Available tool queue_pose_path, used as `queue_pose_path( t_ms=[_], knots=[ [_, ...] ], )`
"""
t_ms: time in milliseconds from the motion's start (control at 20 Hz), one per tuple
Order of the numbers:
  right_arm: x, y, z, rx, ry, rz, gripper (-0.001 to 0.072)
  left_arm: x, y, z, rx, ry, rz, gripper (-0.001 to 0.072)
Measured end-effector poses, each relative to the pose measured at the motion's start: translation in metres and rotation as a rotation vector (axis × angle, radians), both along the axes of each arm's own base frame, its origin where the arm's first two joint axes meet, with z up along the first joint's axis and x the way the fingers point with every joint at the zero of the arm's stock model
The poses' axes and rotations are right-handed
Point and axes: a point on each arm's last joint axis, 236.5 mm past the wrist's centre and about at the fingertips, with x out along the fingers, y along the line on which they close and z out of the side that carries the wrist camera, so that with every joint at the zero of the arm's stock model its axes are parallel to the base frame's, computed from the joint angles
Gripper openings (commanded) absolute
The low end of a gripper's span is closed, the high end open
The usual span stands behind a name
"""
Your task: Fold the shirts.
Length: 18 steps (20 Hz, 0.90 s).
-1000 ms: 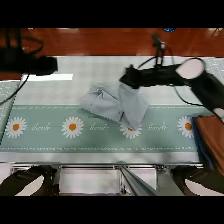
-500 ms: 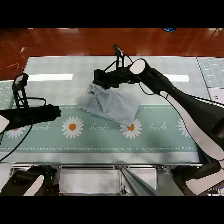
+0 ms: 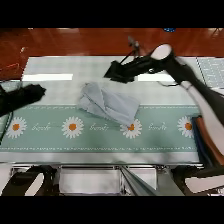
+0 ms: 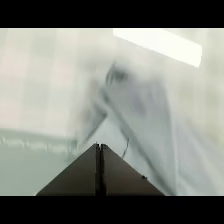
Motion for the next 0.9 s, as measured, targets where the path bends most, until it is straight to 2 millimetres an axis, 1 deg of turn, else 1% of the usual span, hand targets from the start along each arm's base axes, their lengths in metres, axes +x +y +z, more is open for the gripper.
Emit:
queue_pose_path(
  t_ms=[50, 100, 150, 200, 250, 300, 350, 400, 450, 500, 550, 600, 700, 800, 900],
  knots=[
    [-0.002, -0.035, 0.008, -0.083, -0.030, -0.020, 0.0410, 0.001, 0.002, 0.010, -0.003, -0.015, 0.006, 0.0019],
    [-0.009, -0.072, 0.011, -0.183, -0.045, -0.052, 0.0410, 0.000, 0.003, 0.016, -0.005, -0.018, 0.005, 0.0019],
    [-0.017, -0.108, 0.013, -0.275, -0.056, -0.098, 0.0410, -0.004, 0.001, 0.015, -0.007, 0.001, -0.003, 0.0019],
    [-0.025, -0.144, 0.012, -0.362, -0.059, -0.161, 0.0410, -0.008, -0.001, 0.010, -0.004, 0.024, -0.016, 0.0019],
    [-0.038, -0.184, 0.006, -0.454, -0.051, -0.241, 0.0411, -0.013, -0.004, 0.001, -0.003, 0.055, -0.032, 0.0019],
    [-0.050, -0.214, -0.001, -0.507, -0.040, -0.321, 0.0411, -0.018, -0.008, -0.010, 0.000, 0.092, -0.050, 0.0019],
    [-0.065, -0.239, -0.014, -0.538, -0.018, -0.400, 0.0411, -0.024, -0.013, -0.023, -0.001, 0.126, -0.069, 0.0019],
    [-0.080, -0.257, -0.031, -0.553, 0.013, -0.471, 0.0411, -0.030, -0.018, -0.036, -0.001, 0.165, -0.086, 0.0020],
    [-0.091, -0.266, -0.048, -0.542, 0.038, -0.528, 0.0411, -0.036, -0.022, -0.050, 0.000, 0.199, -0.102, 0.0019],
    [-0.101, -0.270, -0.069, -0.518, 0.073, -0.574, 0.0411, -0.041, -0.026, -0.062, -0.001, 0.227, -0.116, 0.0019],
    [-0.109, -0.264, -0.087, -0.470, 0.109, -0.600, 0.0411, -0.048, -0.031, -0.075, -0.006, 0.261, -0.130, 0.0019],
    [-0.115, -0.253, -0.104, -0.412, 0.145, -0.616, 0.0411, -0.053, -0.035, -0.085, -0.012, 0.285, -0.139, 0.0019],
    [-0.119, -0.229, -0.130, -0.313, 0.202, -0.615, 0.0411, -0.061, -0.041, -0.101, -0.031, 0.322, -0.148, 0.0019],
    [-0.119, -0.201, -0.149, -0.234, 0.255, -0.583, 0.0411, -0.065, -0.043, -0.113, -0.041, 0.342, -0.150, 0.0019],
    [-0.114, -0.175, -0.164, -0.173, 0.303, -0.550, 0.0411, -0.068, -0.045, -0.119, -0.048, 0.358, -0.149, 0.0019]
  ],
)
